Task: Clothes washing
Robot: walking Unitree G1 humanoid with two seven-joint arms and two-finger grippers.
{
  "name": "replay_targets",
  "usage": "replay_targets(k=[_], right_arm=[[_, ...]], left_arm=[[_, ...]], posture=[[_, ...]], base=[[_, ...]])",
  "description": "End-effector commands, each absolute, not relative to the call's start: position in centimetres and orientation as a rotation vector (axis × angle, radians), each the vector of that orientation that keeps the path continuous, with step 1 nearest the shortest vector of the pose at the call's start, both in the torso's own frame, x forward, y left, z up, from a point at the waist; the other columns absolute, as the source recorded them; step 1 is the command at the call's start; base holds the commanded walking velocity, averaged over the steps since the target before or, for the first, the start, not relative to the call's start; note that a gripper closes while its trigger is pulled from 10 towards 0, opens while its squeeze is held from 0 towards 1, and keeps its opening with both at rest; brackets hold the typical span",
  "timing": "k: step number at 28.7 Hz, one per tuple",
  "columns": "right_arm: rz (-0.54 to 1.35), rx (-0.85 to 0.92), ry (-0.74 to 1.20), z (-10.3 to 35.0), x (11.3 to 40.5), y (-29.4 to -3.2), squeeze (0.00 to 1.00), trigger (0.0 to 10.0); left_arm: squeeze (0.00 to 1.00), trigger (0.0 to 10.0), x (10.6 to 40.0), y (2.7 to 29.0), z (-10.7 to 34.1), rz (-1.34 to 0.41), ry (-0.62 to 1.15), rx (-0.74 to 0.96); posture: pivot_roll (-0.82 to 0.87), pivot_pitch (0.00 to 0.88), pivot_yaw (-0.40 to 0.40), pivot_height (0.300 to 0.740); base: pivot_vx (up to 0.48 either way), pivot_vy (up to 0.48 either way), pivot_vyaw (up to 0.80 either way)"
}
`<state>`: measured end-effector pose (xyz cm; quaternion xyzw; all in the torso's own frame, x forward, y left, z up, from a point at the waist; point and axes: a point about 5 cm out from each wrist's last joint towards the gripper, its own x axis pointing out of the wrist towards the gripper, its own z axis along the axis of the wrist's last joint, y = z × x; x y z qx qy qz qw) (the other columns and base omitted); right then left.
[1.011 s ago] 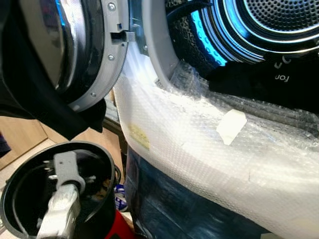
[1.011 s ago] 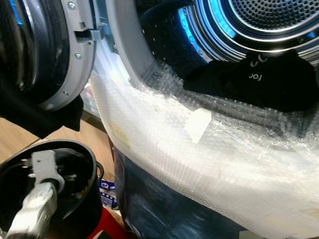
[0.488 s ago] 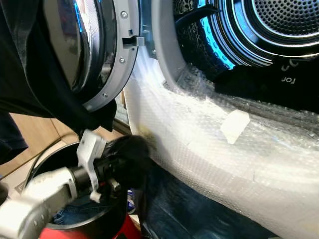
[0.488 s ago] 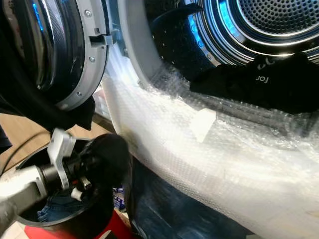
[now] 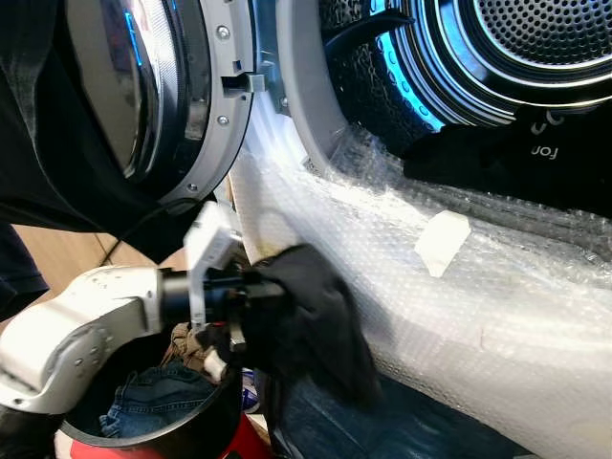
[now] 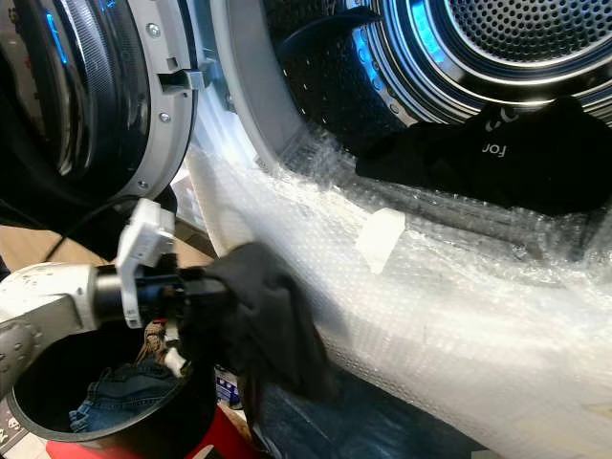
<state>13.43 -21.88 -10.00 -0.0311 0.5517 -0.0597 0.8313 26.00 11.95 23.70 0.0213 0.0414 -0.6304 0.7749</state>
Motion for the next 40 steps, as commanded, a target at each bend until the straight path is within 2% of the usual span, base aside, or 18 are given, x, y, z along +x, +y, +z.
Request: replay_targets(k=[1, 4, 7, 12, 15, 20, 21, 24, 29, 35, 36, 40], right_arm=[[-0.142, -0.049, 1.180, -10.1, 13.3, -21.8, 0.00, 10.0], [-0.127, -0.039, 1.150, -9.8, 14.4, -21.3, 0.00, 10.0], [-0.111, -0.033, 1.137, -9.6, 14.9, -21.0, 0.00, 10.0], [-0.083, -0.024, 1.126, -9.5, 15.1, -21.0, 0.00, 10.0], [-0.074, -0.033, 1.131, -9.6, 14.7, -21.4, 0.00, 10.0], [-0.046, -0.053, 1.116, -9.4, 14.7, -22.1, 0.00, 10.0], [-0.016, -0.054, 1.083, -9.1, 15.2, -22.4, 0.00, 10.0], [0.093, -0.069, 1.029, -8.5, 16.0, -22.8, 0.00, 10.0], [0.274, -0.104, 0.998, -7.8, 15.7, -23.8, 0.00, 10.0], [0.347, -0.075, 0.958, -7.0, 15.8, -24.8, 0.00, 10.0], [0.362, -0.068, 0.936, -6.7, 16.0, -25.0, 0.00, 10.0], [0.402, -0.065, 0.906, -6.0, 16.4, -25.4, 0.00, 10.0]], left_arm=[[0.00, 0.0, 25.8, 10.8, 24.1, -1.447, 0.075, 0.040], [0.00, 0.0, 25.5, 8.2, 24.1, -1.612, 0.058, -0.040], [0.00, 0.0, 25.1, 7.0, 23.3, -1.688, 0.093, -0.071], [0.00, 0.0, 24.8, 7.5, 21.9, -1.692, 0.158, -0.101], [0.00, 0.0, 23.9, 8.9, 20.2, -1.668, 0.247, -0.106], [0.00, 0.0, 24.7, 11.3, 17.4, -1.464, 0.354, -0.054], [0.00, 0.0, 25.1, 12.4, 16.1, -1.361, 0.401, -0.018], [0.00, 0.0, 25.1, 13.5, 14.5, -1.255, 0.450, -0.005], [0.00, 0.0, 24.7, 13.7, 13.2, -1.187, 0.499, 0.037], [0.00, 0.0, 24.1, 13.6, 12.2, -1.152, 0.555, 0.067], [0.00, 0.0, 23.5, 13.8, 11.4, -1.162, 0.600, 0.123], [0.00, 0.0, 23.1, 14.3, 10.3, -1.129, 0.660, 0.170]], posture=[[0.02, 0.029, 0.000, 0.740], [0.02, 0.033, 0.000, 0.740], [0.01, 0.033, 0.003, 0.740], [0.01, 0.037, 0.003, 0.740], [0.02, 0.043, 0.003, 0.740], [0.02, 0.051, 0.005, 0.740], [0.02, 0.056, 0.005, 0.740], [0.01, 0.064, -0.007, 0.740], [0.00, 0.072, -0.019, 0.740], [-0.01, 0.079, -0.020, 0.740], [-0.01, 0.080, -0.017, 0.740], [-0.02, 0.081, -0.012, 0.740]], base=[[0.000, 0.000, 0.00], [0.000, 0.000, 0.00], [0.000, 0.000, 0.00], [0.000, 0.000, 0.00], [0.000, 0.000, 0.00], [0.000, 0.000, 0.00], [0.000, 0.000, 0.00], [0.000, 0.000, 0.00], [0.000, 0.000, 0.00], [0.000, 0.000, 0.00], [0.000, 0.000, 0.00], [0.000, 0.000, 0.00]])
